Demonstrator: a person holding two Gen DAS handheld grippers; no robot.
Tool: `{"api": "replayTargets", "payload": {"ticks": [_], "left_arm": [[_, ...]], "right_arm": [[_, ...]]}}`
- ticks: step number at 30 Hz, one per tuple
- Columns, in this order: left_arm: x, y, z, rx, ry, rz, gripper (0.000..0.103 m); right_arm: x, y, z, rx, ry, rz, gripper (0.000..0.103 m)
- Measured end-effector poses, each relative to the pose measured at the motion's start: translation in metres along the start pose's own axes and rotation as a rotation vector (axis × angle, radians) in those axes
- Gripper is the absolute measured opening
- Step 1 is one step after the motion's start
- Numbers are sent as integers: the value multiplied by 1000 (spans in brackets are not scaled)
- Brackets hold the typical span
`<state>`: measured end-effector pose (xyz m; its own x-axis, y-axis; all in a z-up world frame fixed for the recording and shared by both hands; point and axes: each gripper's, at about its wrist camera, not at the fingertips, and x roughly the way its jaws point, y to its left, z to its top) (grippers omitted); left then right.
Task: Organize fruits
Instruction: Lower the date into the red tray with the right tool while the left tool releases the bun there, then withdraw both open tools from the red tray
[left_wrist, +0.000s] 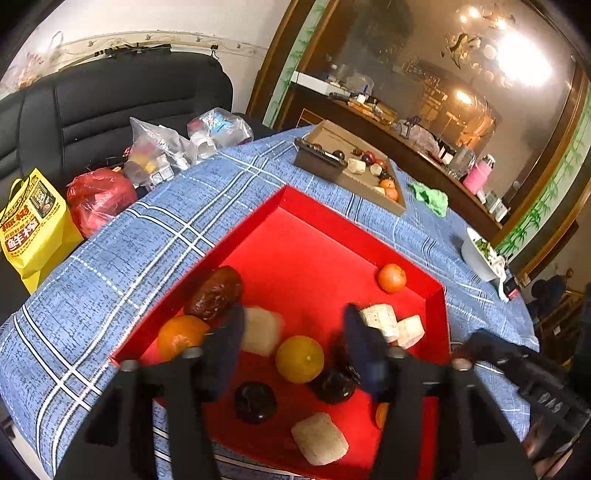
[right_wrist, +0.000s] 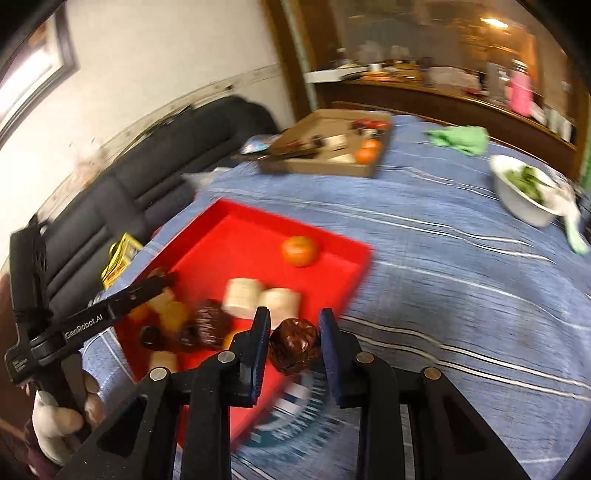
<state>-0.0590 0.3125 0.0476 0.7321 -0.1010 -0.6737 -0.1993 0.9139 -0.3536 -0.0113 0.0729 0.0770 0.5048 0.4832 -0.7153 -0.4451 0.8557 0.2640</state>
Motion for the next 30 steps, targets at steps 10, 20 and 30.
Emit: {"api": "replayTargets", "payload": {"ticks": [10,20,30], "left_arm": [[-17,27,11,-48,-47,3,70],[-23,23,8,-14,-62,21,74],[-37,-27,-10,127,-104,115,86]], "right_arm": [[49,40,17,-8,46,88,30],[9,22,15,34,-81,-27,54],[-17,-1,-22,89,-98,-112,64]]}}
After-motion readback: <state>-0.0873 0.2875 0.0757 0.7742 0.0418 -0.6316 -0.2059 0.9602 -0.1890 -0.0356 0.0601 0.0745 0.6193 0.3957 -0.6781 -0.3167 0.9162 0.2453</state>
